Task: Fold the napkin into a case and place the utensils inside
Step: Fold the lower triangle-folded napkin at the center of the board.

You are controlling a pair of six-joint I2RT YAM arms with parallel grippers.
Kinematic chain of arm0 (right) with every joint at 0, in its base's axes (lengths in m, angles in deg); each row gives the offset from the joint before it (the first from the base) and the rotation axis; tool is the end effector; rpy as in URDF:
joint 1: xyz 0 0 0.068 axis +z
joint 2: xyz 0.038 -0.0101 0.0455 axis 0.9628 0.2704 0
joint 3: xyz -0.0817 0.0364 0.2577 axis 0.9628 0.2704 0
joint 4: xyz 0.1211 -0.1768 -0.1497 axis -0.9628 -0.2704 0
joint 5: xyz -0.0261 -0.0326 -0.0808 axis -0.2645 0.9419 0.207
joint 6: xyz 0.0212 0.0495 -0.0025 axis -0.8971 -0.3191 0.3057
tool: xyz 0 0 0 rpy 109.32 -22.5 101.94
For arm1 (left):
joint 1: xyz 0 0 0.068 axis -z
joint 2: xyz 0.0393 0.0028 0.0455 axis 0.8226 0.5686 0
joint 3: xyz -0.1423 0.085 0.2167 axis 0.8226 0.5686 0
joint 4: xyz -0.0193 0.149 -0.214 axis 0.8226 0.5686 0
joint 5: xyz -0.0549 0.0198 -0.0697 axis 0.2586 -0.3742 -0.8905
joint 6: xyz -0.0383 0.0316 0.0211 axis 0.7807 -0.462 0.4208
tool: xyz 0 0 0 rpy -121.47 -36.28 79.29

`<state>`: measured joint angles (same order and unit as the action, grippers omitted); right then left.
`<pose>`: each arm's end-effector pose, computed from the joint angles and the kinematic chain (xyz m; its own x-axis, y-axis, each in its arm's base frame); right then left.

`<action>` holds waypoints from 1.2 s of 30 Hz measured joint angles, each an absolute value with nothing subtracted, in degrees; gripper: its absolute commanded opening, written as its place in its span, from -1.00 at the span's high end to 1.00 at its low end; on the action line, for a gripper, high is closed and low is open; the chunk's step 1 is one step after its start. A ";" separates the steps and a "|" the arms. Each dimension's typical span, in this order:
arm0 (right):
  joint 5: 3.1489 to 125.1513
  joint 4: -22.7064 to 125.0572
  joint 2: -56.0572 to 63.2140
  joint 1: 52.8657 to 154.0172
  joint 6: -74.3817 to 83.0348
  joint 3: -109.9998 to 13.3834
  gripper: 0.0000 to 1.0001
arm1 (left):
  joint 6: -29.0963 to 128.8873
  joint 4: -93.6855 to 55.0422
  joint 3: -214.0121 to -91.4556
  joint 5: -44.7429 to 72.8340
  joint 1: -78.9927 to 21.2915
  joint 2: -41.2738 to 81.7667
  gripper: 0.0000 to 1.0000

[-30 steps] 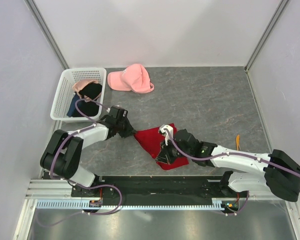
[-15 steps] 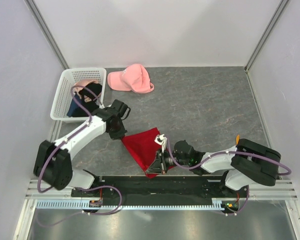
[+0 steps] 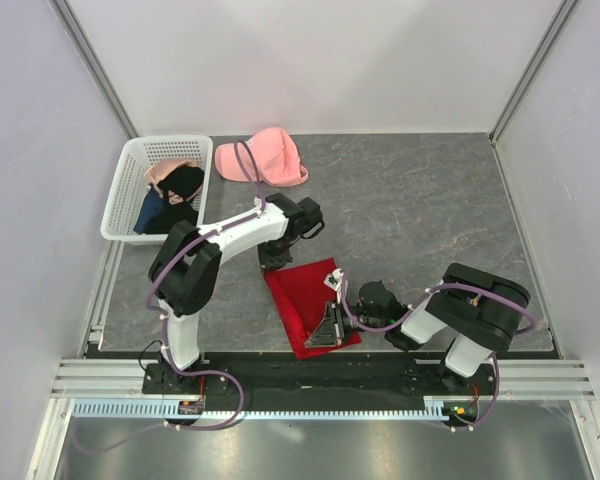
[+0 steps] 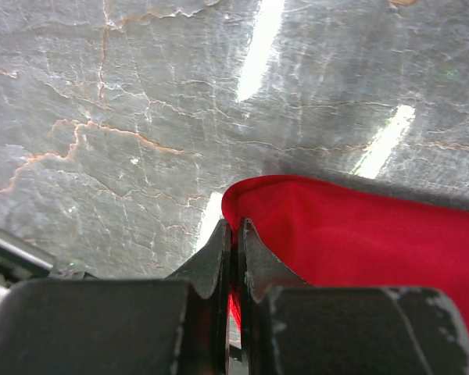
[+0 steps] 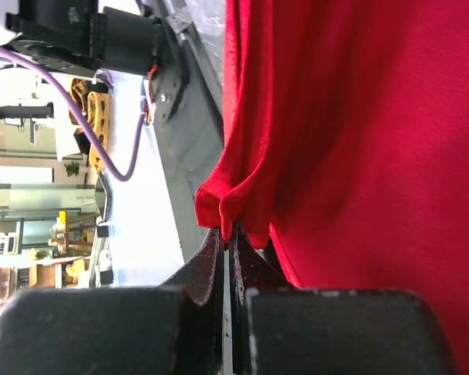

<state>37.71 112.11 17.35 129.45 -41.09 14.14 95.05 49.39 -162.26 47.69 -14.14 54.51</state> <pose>0.1173 0.2030 0.1052 -0.9004 -0.1471 -0.4094 -0.4346 0.2635 0.8612 0.2696 -0.2156 0.1943 -0.9305 -0.1893 -0.3135 -0.2865 0.9095 0.3013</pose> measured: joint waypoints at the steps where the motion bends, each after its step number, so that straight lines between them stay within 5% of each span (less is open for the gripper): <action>1: 37.71 112.46 17.87 129.27 -41.13 14.35 1.00 | 95.33 50.40 -163.50 48.22 -13.66 55.62 0.96; 13: 36.66 109.07 18.61 128.44 -40.04 16.36 1.00 | 96.44 53.54 -173.47 50.45 -10.07 64.34 0.96; 24: 36.72 84.00 0.21 127.66 -34.68 16.23 0.02 | 97.30 51.14 -174.01 53.42 -8.63 65.06 0.96; 29: 40.98 68.55 -13.60 121.06 -30.68 13.06 0.06 | 97.56 50.31 -174.04 53.77 -8.48 65.17 0.96; 36: 44.61 65.14 -4.95 106.61 -29.28 7.40 0.66 | 98.15 49.46 -173.95 53.73 -8.32 65.17 0.96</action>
<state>44.61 65.14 -4.95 106.61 -29.28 7.40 98.15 49.46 -173.95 53.73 -8.32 65.17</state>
